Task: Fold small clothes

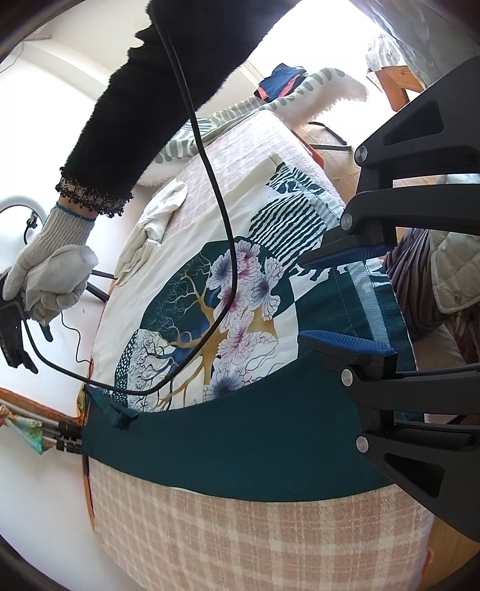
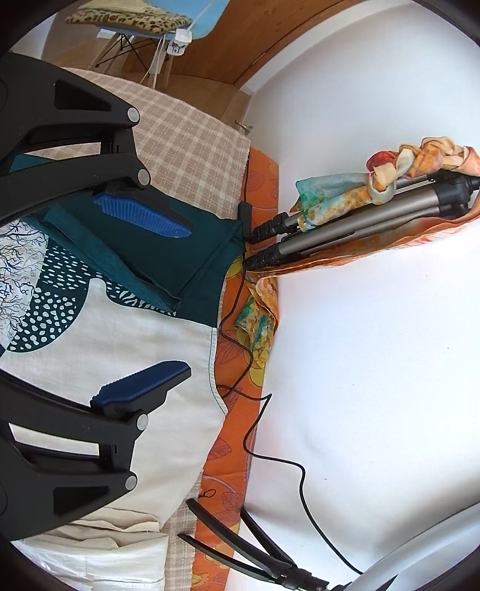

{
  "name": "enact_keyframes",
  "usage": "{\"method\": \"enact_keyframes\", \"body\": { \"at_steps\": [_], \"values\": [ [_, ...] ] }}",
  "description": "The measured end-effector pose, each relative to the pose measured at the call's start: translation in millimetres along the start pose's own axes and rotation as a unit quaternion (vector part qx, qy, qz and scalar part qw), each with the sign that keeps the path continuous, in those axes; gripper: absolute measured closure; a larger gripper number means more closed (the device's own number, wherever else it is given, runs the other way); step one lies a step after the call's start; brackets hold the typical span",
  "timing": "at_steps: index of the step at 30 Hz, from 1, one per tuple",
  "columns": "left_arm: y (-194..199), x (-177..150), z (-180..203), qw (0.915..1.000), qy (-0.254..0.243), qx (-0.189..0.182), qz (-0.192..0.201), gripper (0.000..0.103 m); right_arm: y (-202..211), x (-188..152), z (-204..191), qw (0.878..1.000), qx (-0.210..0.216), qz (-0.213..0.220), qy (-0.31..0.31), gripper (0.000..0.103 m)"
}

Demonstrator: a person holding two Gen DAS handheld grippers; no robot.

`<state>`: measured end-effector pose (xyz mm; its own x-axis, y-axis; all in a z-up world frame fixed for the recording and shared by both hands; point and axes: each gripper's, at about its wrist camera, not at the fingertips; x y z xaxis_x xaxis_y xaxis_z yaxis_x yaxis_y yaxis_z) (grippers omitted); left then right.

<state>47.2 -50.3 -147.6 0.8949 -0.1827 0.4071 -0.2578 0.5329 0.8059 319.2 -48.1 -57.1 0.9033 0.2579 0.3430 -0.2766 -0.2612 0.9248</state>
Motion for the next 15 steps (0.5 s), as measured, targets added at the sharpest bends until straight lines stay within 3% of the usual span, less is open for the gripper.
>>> {"method": "enact_keyframes", "body": {
  "at_steps": [9,15],
  "values": [
    [3.3,1.1,14.8,0.9996,0.004,0.018,0.022,0.07,80.6,-52.8,40.6,0.999,0.013,0.047,-0.004,0.03],
    [-5.1,2.8,38.6,0.9993,-0.019,0.025,0.02,0.07,120.7,-98.0,80.9,0.998,0.008,0.065,-0.021,0.03]
  ]
}}
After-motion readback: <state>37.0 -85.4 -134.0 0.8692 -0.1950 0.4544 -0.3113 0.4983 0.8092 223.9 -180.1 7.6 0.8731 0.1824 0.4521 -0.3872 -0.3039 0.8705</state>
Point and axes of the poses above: each gripper's, at about its wrist camera, not at the fingertips, and y roughly against the way its jaws point, z to its right, x to its top, and after that the axes turned 15 degrees about -z, right-handed
